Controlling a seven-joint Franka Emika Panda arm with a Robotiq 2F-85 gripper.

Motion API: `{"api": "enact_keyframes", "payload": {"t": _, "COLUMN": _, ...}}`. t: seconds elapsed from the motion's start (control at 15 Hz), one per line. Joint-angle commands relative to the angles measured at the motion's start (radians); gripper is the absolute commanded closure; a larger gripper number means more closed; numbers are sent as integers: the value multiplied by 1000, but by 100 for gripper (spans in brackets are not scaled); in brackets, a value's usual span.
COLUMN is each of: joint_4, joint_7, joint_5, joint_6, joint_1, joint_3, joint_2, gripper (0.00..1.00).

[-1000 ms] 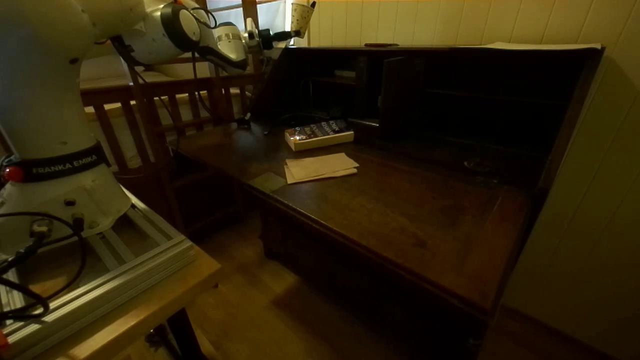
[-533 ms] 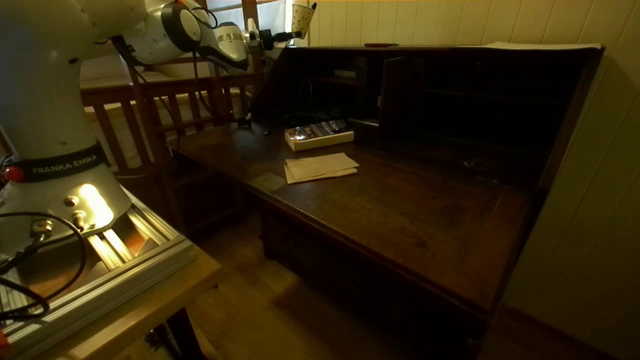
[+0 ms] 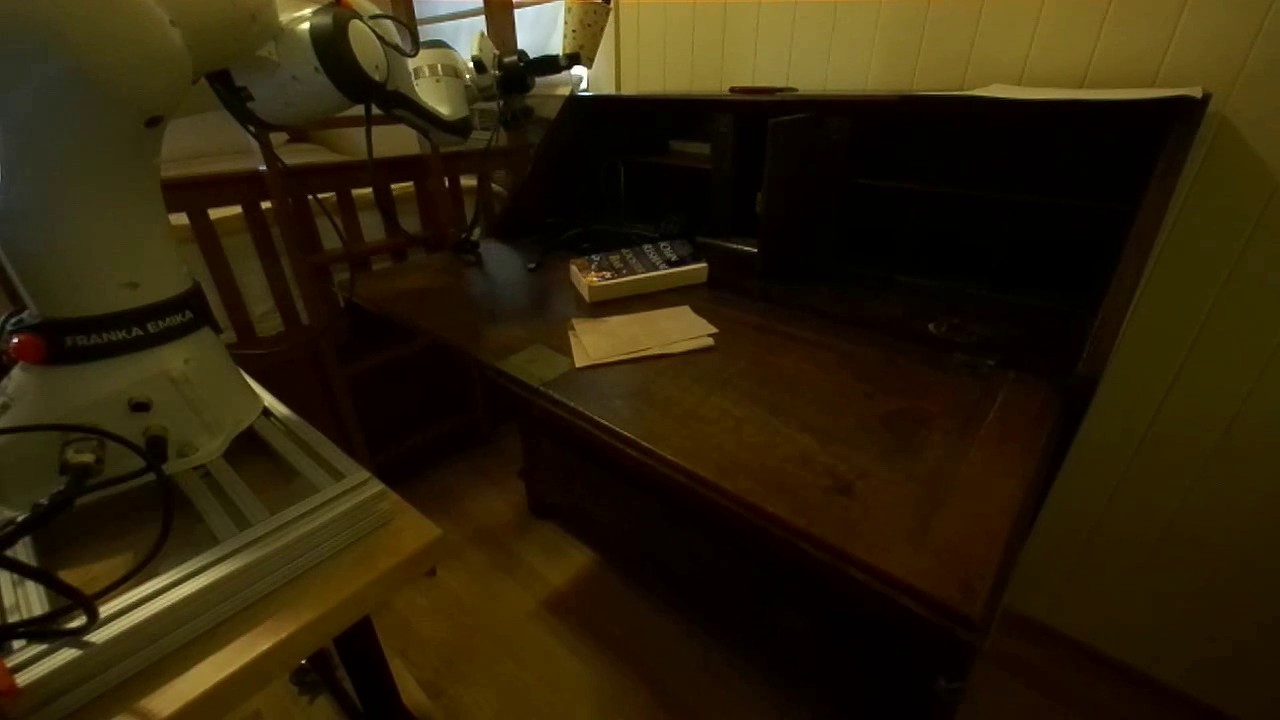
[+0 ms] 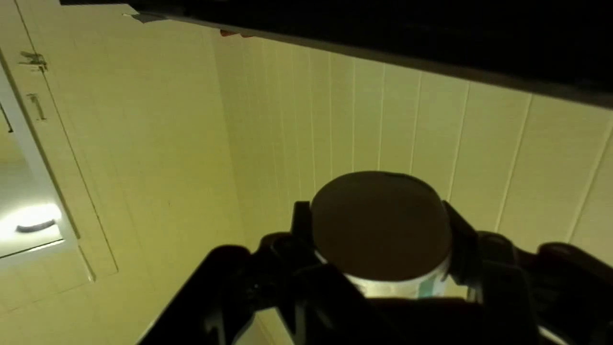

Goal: Make the cup stand

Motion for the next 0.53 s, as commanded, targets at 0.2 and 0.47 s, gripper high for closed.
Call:
{"api": "enact_keyframes", "payload": {"t": 0.2, "joint_4": -1, "joint_7": 18, "joint_5": 10, "joint_6": -7, "joint_1": -3, "joint_3": -8, "joint_2": 1, "gripper": 61}}
{"api": "enact_keyframes", "payload": {"t": 0.47, "joint_4": -1, "joint_7": 57, "joint_5": 14, "joint_6": 35, "joint_1": -16, "joint_3": 0, "joint_2": -4, "gripper": 61}}
